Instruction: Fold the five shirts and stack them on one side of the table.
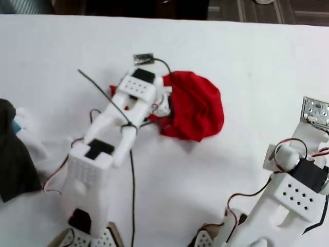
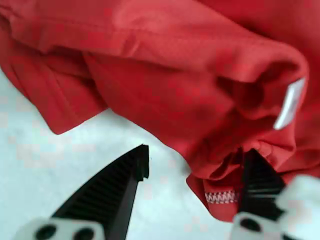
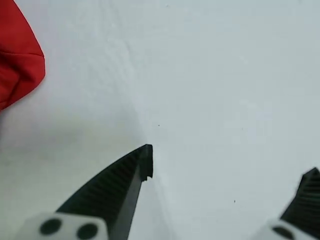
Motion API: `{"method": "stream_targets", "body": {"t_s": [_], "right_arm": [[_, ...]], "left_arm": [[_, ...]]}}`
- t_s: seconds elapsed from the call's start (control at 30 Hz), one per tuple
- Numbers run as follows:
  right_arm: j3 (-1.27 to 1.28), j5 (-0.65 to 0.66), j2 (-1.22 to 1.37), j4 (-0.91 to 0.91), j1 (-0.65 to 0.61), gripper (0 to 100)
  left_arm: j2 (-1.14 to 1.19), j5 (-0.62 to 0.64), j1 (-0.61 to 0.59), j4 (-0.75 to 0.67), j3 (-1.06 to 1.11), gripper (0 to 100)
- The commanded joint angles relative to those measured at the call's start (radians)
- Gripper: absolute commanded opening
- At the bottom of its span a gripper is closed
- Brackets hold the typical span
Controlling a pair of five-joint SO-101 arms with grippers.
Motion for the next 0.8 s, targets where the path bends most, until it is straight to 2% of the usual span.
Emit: {"method": "stream_targets", "body": {"t_s": [0.0,0.23,0.53,0.77], "right_arm": [[-0.008,-0.002,-0.001,-0.012,0.002,43.2],[-0.006,-0.002,-0.001,-0.008,0.002,43.2],[-0.006,-0.002,-0.001,-0.008,0.002,43.2],[-0.008,-0.002,-0.001,-0.008,0.002,43.2]], "left_arm": [[0.011,0.008,0.015,-0.014,-0.059,31],[0.018,0.005,0.068,-0.006,-0.139,30],[0.031,0.002,0.092,0.035,-0.214,14],[0.132,0.002,0.094,0.035,-0.176,14]]}}
